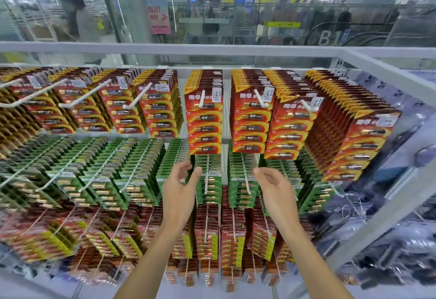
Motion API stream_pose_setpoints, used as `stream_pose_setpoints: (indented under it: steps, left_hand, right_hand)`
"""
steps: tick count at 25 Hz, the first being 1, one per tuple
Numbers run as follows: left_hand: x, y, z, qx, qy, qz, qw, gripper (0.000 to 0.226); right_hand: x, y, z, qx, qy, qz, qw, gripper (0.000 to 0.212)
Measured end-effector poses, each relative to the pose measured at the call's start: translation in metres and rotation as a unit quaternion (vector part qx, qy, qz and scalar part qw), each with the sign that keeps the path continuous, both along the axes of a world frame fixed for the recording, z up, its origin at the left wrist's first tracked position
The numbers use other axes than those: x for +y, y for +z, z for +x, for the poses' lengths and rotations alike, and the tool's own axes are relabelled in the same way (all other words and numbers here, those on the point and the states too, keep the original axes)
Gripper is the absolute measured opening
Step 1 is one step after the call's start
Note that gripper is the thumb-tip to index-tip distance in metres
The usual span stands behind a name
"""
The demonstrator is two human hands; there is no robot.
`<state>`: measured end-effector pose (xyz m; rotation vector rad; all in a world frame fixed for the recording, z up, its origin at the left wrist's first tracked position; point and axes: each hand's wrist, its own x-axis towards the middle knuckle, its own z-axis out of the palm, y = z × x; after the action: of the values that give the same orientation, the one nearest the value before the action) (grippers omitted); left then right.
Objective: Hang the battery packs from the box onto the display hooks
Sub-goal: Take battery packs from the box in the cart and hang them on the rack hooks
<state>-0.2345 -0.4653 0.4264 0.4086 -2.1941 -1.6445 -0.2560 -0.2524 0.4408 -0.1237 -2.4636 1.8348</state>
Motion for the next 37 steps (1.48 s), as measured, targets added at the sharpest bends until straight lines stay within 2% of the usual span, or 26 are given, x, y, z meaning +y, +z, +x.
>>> stream_pose_setpoints:
  steps: [5, 13, 25, 31, 35, 37]
  left_hand:
    - [0.016, -0.016, 0.037, -0.03, 0.0, -0.066, 0.997, 0.044]
    - [0.037, -0.037, 0.104, -0.076, -0.069, -0.155, 0.982, 0.05]
    - [0.094, -0.068, 0.205, -0.049, -0.185, -0.151, 0.97, 0.046]
    - [0.144, -0.081, 0.233, -0.051, -0.232, -0.139, 0.961, 0.042]
    - [0.193, -0.097, 0.243, -0.075, -0.268, -0.158, 0.947, 0.044]
    - [0.228, -0.107, 0.249, -0.089, -0.29, -0.165, 0.939, 0.045]
  right_hand:
    - [0.014, -0.017, 0.029, -0.006, 0.016, 0.034, 0.999, 0.042]
    - [0.035, -0.041, 0.1, -0.008, 0.0, 0.112, 0.994, 0.051]
    - [0.08, -0.066, 0.245, -0.053, -0.066, 0.198, 0.976, 0.054]
    - [0.123, -0.067, 0.294, -0.077, -0.096, 0.187, 0.975, 0.049]
    - [0.172, -0.083, 0.318, -0.106, -0.127, 0.157, 0.974, 0.035]
    - [0.208, -0.103, 0.327, -0.132, -0.124, 0.17, 0.969, 0.044]
